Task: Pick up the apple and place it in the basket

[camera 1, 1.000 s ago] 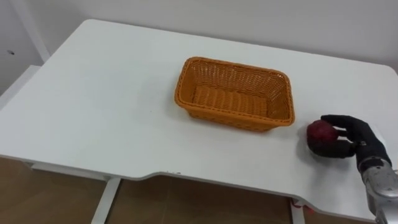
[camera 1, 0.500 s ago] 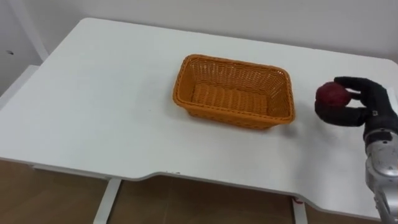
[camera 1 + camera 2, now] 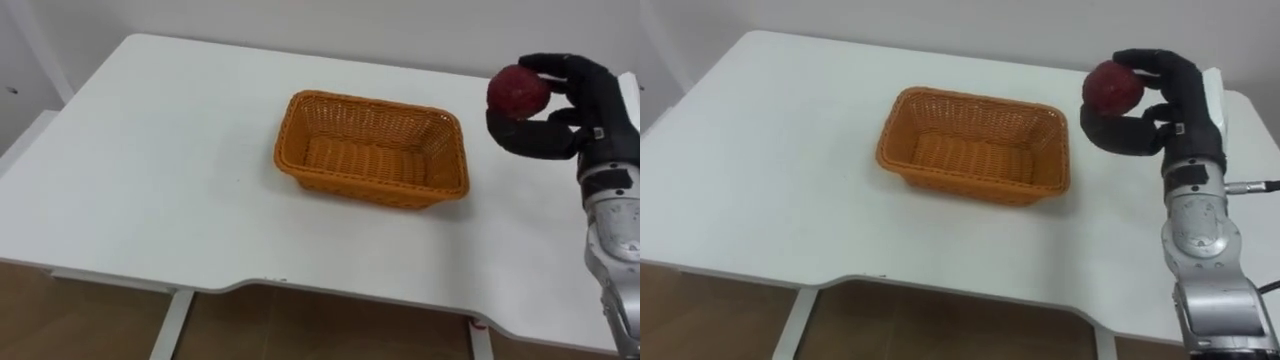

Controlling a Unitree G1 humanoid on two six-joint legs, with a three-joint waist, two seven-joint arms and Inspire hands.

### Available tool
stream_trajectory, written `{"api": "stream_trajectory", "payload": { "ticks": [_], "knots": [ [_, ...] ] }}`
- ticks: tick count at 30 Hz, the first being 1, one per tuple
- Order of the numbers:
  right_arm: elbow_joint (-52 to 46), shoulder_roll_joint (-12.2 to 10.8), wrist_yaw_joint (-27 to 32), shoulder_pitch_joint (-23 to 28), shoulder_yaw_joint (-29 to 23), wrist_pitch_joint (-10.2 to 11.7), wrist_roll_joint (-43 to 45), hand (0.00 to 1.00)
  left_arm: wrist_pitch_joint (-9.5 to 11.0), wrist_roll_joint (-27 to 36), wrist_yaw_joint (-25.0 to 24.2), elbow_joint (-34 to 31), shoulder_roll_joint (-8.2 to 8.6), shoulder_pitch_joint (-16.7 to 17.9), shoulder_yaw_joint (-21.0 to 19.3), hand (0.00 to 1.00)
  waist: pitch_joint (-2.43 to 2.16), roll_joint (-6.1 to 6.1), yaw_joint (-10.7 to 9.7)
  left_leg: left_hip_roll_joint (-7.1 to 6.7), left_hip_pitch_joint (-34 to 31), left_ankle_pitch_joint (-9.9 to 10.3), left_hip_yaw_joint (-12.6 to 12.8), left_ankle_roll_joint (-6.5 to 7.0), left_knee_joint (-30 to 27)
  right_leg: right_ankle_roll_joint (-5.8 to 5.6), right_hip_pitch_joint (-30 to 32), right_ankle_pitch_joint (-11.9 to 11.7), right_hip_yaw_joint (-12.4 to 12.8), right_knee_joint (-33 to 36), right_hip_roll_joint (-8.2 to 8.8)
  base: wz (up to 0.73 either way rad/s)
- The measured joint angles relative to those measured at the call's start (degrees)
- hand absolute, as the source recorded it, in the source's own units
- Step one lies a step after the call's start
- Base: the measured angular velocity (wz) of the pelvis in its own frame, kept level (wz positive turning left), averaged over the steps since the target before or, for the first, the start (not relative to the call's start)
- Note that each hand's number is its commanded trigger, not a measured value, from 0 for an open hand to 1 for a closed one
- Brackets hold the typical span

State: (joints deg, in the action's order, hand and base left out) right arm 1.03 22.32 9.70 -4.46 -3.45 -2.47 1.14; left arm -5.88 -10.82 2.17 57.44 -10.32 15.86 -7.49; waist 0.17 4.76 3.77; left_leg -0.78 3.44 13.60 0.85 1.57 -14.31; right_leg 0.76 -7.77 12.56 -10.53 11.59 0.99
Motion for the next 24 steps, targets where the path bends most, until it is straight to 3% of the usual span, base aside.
{"api": "stream_trajectory", "payload": {
  "ticks": [1,2,10,15,17,19,24],
  "knots": [
    [-0.03,0.0,-0.44,0.0,1.03,0.0,0.57,0.64,0.0,-0.02,-0.2,-0.01,0.0,-0.02,0.22,0.0,-0.03,0.05,0.05,0.02,0.08,0.0,0.2,0.0,0.09,0.0,0.02,0.0,0.33,0.0,-0.04,-0.09],
    [-0.03,0.0,-0.6,0.0,1.51,0.0,0.72,0.01,0.0,-0.03,-0.27,-0.01,-0.02,-0.02,0.46,0.0,-0.03,0.05,0.09,0.02,0.11,0.0,0.27,0.0,0.2,0.0,0.04,0.0,0.41,0.0,-0.04,-0.08],
    [0.07,0.0,-1.13,-0.04,3.94,-0.01,1.19,0.0,-0.05,-0.02,-0.62,-0.01,-0.13,-0.34,2.05,0.0,-0.26,0.42,1.34,-0.06,0.33,-0.02,0.37,0.02,0.7,0.0,0.04,0.0,0.66,-0.21,-0.02,-0.02],
    [0.52,-0.01,-1.16,-0.07,5.0,-0.02,1.39,0.0,-0.08,-0.02,-0.68,0.05,-0.09,-0.68,2.15,0.0,0.09,0.91,1.41,-0.2,0.25,-0.19,-0.56,-0.14,0.58,0.02,-0.46,-0.01,-0.31,-0.93,0.0,0.08],
    [1.05,-0.01,-1.22,-0.62,5.0,-0.02,1.28,0.0,-0.09,-0.02,-0.76,0.28,-0.09,-0.73,2.15,0.0,0.15,0.84,1.49,-0.17,0.26,-0.19,-0.58,-0.15,0.46,0.02,-0.49,-0.01,-0.44,-0.93,0.0,0.03],
    [2.67,-0.01,-1.26,-2.08,5.0,-0.02,1.3,0.0,-0.09,-0.03,-1.24,0.49,-0.15,-0.7,2.14,0.0,0.52,0.65,1.52,-0.19,0.21,-0.2,-0.68,-0.15,0.46,0.02,-0.5,-0.01,-0.59,-0.96,0.01,0.0],
    [3.33,-0.01,-2.49,-2.31,5.06,-0.08,1.64,0.0,-0.31,-0.07,-1.63,0.49,-0.29,-0.58,2.11,0.0,0.69,0.48,1.62,-0.22,0.04,-0.19,-1.02,-0.15,0.5,0.01,-0.42,-0.01,-0.87,-0.97,0.0,0.03]
  ]
}}
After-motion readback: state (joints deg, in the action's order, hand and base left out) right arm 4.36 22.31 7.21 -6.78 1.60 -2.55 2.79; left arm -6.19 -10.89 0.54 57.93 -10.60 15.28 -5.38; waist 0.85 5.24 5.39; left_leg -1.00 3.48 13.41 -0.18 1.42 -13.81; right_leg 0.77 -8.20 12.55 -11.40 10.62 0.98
